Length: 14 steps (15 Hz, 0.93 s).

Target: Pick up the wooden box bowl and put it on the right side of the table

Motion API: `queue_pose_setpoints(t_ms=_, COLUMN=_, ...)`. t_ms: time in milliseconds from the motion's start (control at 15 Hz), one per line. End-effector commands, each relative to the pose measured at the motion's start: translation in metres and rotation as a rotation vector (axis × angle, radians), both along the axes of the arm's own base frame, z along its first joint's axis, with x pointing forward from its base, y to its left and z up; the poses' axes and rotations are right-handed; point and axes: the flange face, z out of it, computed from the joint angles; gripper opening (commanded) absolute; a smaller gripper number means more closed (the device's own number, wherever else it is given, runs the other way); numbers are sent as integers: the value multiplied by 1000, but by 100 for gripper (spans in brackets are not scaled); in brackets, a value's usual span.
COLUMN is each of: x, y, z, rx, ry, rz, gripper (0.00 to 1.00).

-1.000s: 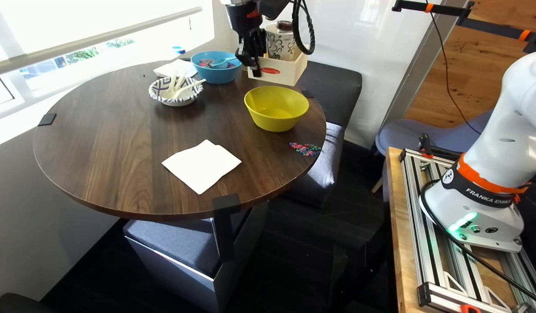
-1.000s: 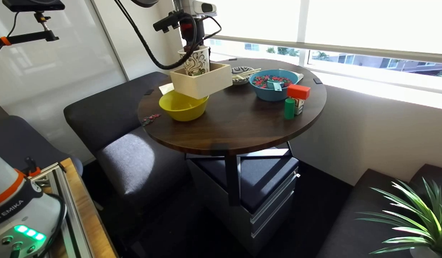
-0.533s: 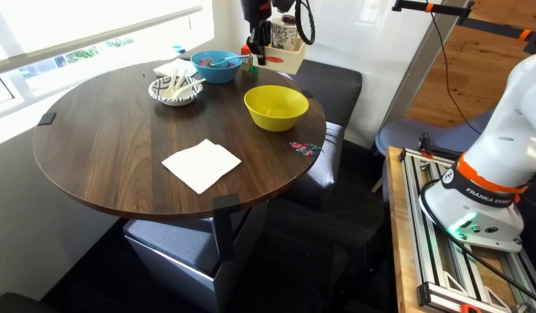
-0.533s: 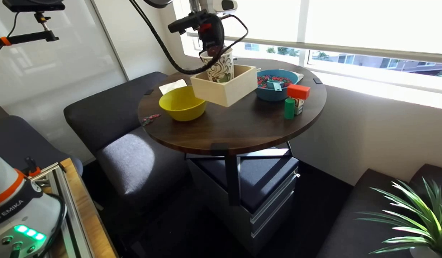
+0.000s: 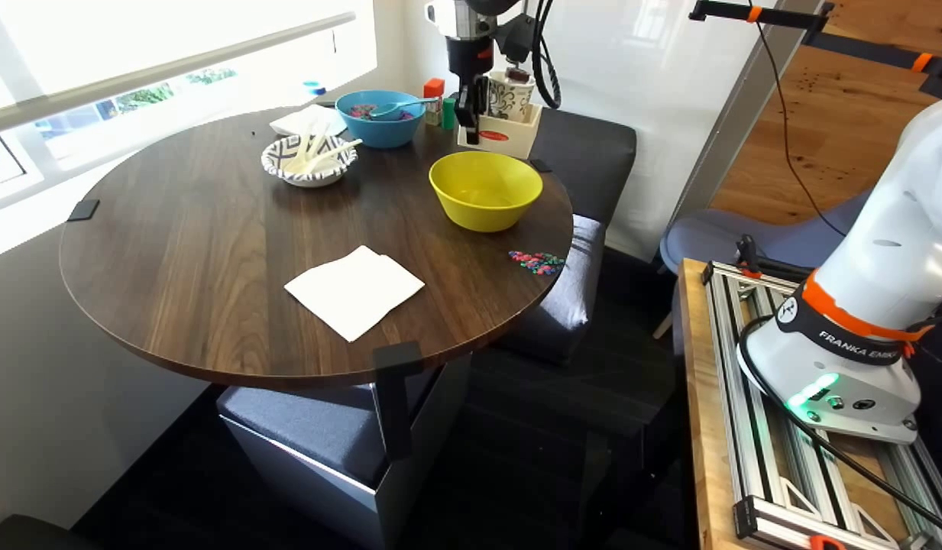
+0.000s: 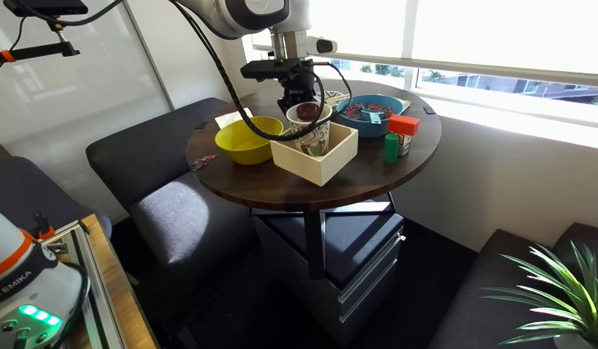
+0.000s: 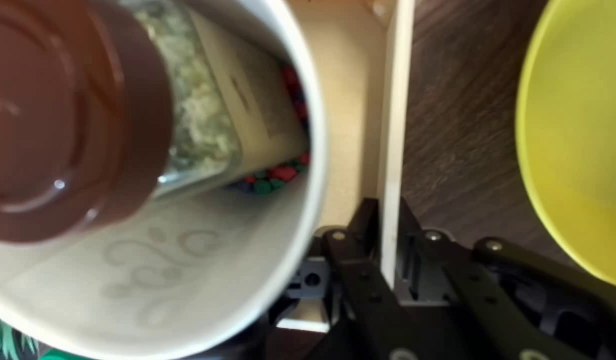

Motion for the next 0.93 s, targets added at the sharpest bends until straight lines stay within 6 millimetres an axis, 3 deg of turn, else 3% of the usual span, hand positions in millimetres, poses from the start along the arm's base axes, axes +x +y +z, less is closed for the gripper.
queue_pose_setpoints(t_ms=0, x=-10, y=9, z=4, rx=-51, ry=95, rz=65, gripper=3)
queue_pose_setpoints(t_ms=200, x=-7, y=14, z=8, rx=-47, ry=90, rz=33, gripper=3)
queue_pose_setpoints(t_ms=267, x=-6, y=9, z=-4, rx=-40, ry=86, rz=46, gripper=11)
queue_pose_setpoints(t_ms=467, x=-5, y=11, z=-2, rx=-41, ry=81, rz=45, gripper=11)
queue_pose_setpoints(t_ms=533, x=-5, y=11, z=-1, rx=-41, ry=81, rz=45, gripper=3)
queue_pose_setpoints(t_ms=867, x=12, y=23, z=-3, rx=-81, ry=24, rz=198, gripper=3)
